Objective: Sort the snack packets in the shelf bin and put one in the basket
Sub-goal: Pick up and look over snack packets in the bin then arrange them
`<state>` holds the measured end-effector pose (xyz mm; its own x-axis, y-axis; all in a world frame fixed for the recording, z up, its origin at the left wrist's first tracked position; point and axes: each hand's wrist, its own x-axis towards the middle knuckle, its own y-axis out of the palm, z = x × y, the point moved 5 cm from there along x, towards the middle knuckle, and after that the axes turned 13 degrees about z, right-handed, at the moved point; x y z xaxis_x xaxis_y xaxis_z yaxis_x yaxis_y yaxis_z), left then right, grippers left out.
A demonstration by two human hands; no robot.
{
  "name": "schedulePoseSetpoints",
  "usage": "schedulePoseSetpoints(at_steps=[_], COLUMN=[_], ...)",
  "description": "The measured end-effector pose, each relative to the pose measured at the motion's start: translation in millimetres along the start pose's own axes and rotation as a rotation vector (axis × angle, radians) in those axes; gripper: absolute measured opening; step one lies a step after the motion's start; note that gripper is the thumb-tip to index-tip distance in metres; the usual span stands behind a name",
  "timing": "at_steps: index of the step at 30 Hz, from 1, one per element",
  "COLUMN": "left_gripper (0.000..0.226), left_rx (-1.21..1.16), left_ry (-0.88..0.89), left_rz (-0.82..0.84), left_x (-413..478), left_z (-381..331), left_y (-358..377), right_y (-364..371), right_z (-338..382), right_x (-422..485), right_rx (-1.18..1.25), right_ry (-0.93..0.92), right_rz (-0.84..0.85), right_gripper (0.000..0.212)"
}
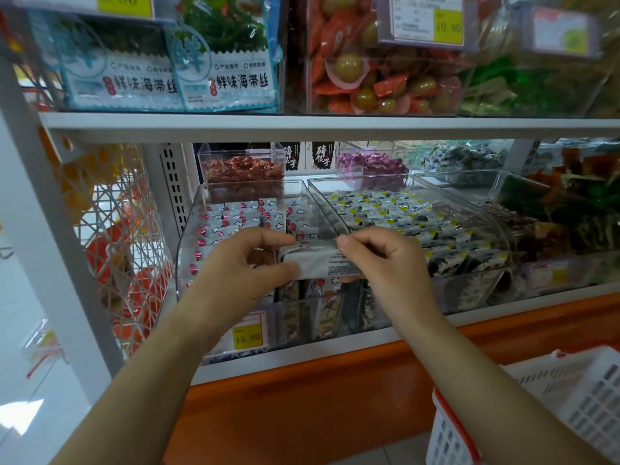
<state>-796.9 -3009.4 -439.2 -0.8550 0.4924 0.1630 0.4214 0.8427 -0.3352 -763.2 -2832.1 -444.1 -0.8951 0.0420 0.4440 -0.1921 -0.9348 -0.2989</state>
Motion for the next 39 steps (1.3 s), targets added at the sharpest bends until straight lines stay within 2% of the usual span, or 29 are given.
schedulePoseSetpoints(at_steps=[6, 15, 20, 24, 27, 30, 32, 34, 35, 37, 39], left_gripper=[0.014, 0.021, 0.021, 0.018, 0.018, 0.004, 0.01, 0.011, 0.013, 0.037, 0.047], left_rx=[0.078, 0.004, 0.006, 0.086, 0.265, 0.254, 0.159, 0.126, 0.156, 0.27, 0.426], left_ry=[-0.003, -0.075, -0.065, -0.063, -0.026, 0.014, 0.04, 0.058, 0.058, 0.044, 0.039], left_rz=[-0.053, -0.05, -0.065, 0.043, 0.086, 0.008, -0.045, -0.072, -0.088, -0.141, -0.184], left_x=[1.2, 0.4, 0.3, -0.5, -0.8, 0.2, 1.6, 3.7, 5.7, 11.4, 18.5], left_z=[-0.2, 2.6, 3.5, 2.1, 2.0, -0.4, -0.3, -0.6, -0.5, 1.6, 2.1], left_y=[5.3, -5.7, -5.5, 2.1, 6.1, 1.4, -1.9, -1.0, 0.1, -0.8, -5.1], right_y=[5.6, 7.7, 9.4, 4.9, 2.0, 5.2, 6.6, 6.0, 4.6, -1.4, -11.1], right_z=[6.6, 1.9, 2.4, -2.7, -7.3, -9.3, -10.3, -9.1, -8.7, -8.9, -15.1], right_x=[-1.5, 0.6, -0.3, 0.2, 0.2, 2.2, 5.3, 8.0, 9.1, 12.1, 15.6], right_rx=[-0.158, -0.14, -0.122, -0.128, -0.032, 0.141, 0.114, 0.048, 0.03, 0.035, 0.087], right_ry=[-0.099, -0.077, -0.031, 0.007, 0.067, 0.074, 0.06, 0.033, 0.018, 0.018, 0.065], right_rz=[0.031, 0.113, 0.094, 0.04, 0.037, 0.137, 0.223, 0.236, 0.207, 0.092, -0.04], right_gripper=[0.023, 0.028, 0.024, 0.034, 0.024, 0.012, 0.031, 0.039, 0.037, 0.032, 0.029])
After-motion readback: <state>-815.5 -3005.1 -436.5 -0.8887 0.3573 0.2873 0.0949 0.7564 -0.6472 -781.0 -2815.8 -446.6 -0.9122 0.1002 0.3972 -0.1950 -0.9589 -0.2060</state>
